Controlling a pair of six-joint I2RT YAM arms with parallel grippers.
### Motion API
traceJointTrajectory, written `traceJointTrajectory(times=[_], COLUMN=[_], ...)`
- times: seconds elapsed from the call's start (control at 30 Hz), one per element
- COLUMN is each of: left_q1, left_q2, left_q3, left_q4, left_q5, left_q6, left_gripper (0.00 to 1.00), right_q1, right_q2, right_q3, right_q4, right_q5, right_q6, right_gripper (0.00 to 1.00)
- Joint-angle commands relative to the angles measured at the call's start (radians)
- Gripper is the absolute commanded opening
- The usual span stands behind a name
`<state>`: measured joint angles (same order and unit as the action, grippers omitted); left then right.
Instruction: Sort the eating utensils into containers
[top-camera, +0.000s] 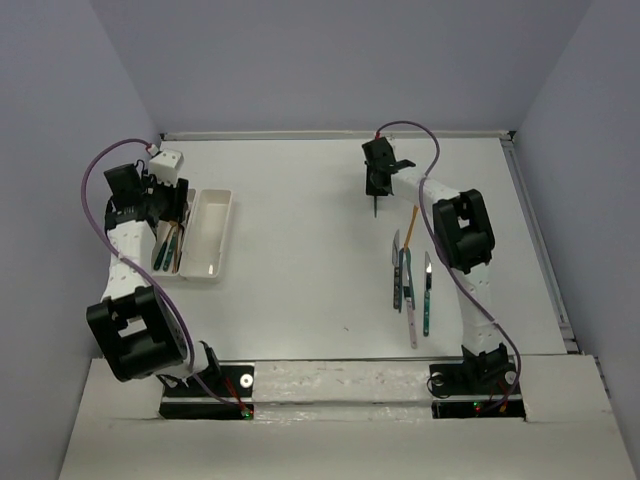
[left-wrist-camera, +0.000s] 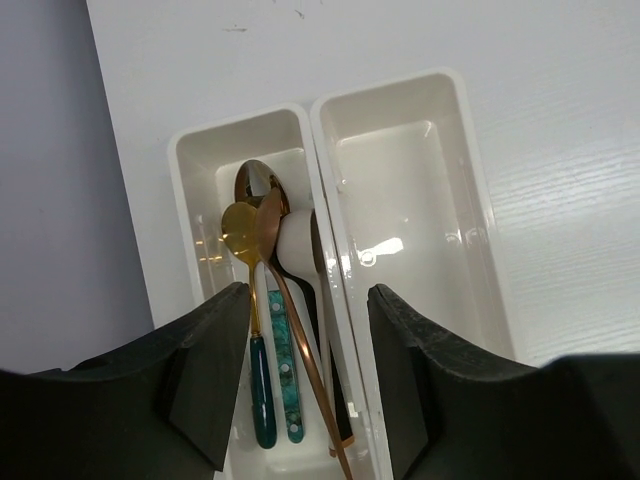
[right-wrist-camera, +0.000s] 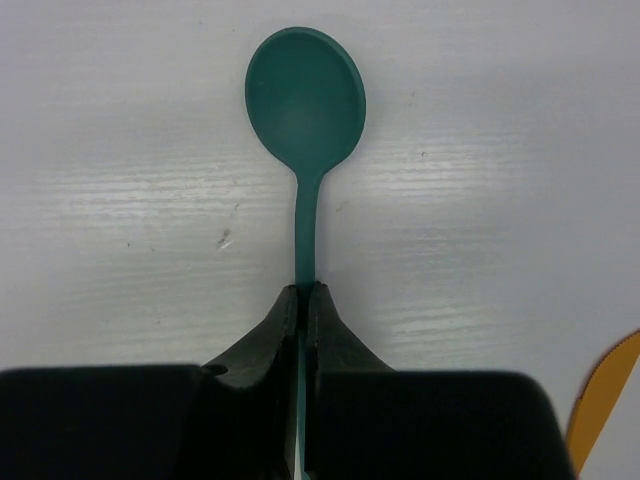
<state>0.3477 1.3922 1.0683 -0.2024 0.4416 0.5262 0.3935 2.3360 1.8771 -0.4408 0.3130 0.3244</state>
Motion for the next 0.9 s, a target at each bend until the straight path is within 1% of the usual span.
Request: traceJointTrajectory(times=[0.0,0.03,0.07,0.1,0.13,0.17,0.2,0.23,0.27,0.3,0.33,0.37,0.4,0.43,0.47,0.53,0.57,0.67,0.77,0.87], left_q1=[-0.010,-0.016,-0.030,-0.041,-0.053,-0.087,-0.108,-0.128,-0.177,-0.200,-0.222,-0.240,-0.268,-0.274,-0.279,-0.288,-0.289,-0.289,-0.289,-0.288], left_q2=[-0.080,-0.091,-0.104,-0.129,-0.145,-0.175,-0.189,-0.203,-0.234,-0.248,-0.262,-0.292,-0.309,-0.327,-0.366,-0.406,-0.448,-0.511,-0.509,-0.507], left_q3=[0.018,0.021,0.021,0.019,0.022,0.024,0.028,0.033,0.035,0.036,0.042,0.045,0.048,0.047,0.042,0.019,0.007,-0.018,-0.008,-0.048], left_q4=[-0.054,-0.064,-0.083,-0.089,-0.097,-0.110,-0.118,-0.123,-0.127,-0.126,-0.126,-0.117,-0.106,-0.089,-0.037,0.059,0.082,0.127,0.127,0.195], left_q5=[0.081,0.121,0.137,0.153,0.187,0.203,0.218,0.250,0.268,0.285,0.337,0.371,0.434,0.465,0.485,0.528,0.536,0.510,0.493,0.500], left_q6=[0.008,0.011,0.009,0.006,-0.002,-0.011,-0.021,-0.031,-0.058,-0.075,-0.092,-0.130,-0.156,-0.188,-0.260,-0.330,-0.354,-0.402,-0.434,-0.511], left_gripper=[0.62,0.62,0.62,0.62,0.62,0.63,0.63,0.64,0.64,0.65,0.66,0.67,0.68,0.70,0.71,0.73,0.73,0.75,0.75,0.75], right_q1=[0.019,0.030,0.047,0.067,0.120,0.152,0.189,0.261,0.295,0.324,0.382,0.412,0.439,0.462,0.507,0.550,0.583,0.608,0.633,0.656], right_q2=[-0.094,-0.187,-0.243,-0.298,-0.355,-0.465,-0.515,-0.559,-0.628,-0.654,-0.671,-0.684,-0.688,-0.685,-0.679,-0.659,-0.652,-0.635,-0.630,-0.627], right_q3=[-0.163,-0.211,-0.263,-0.379,-0.441,-0.497,-0.603,-0.648,-0.683,-0.711,-0.742,-0.749,-0.747,-0.724,-0.710,-0.673,-0.661,-0.609,-0.601,-0.596], right_q4=[0.096,0.152,0.219,0.291,0.462,0.556,0.738,0.819,0.899,0.962,1.056,1.103,1.154,1.166,1.177,1.212,1.225,1.215,1.228,1.234], right_q5=[0.035,0.047,0.061,0.084,0.101,0.136,0.155,0.169,0.167,0.150,0.138,0.136,0.144,0.147,0.153,0.146,0.140,0.100,0.060,0.037], right_q6=[-0.047,-0.063,-0.108,-0.137,-0.174,-0.249,-0.290,-0.324,-0.402,-0.424,-0.461,-0.478,-0.493,-0.507,-0.518,-0.527,-0.524,-0.489,-0.457,-0.443], right_gripper=[0.00,0.00,0.00,0.00,0.00,0.00,0.00,0.00,0.00,0.00,0.00,0.00,0.00,0.00,0.00,0.00,0.00,0.00,0.00,0.00])
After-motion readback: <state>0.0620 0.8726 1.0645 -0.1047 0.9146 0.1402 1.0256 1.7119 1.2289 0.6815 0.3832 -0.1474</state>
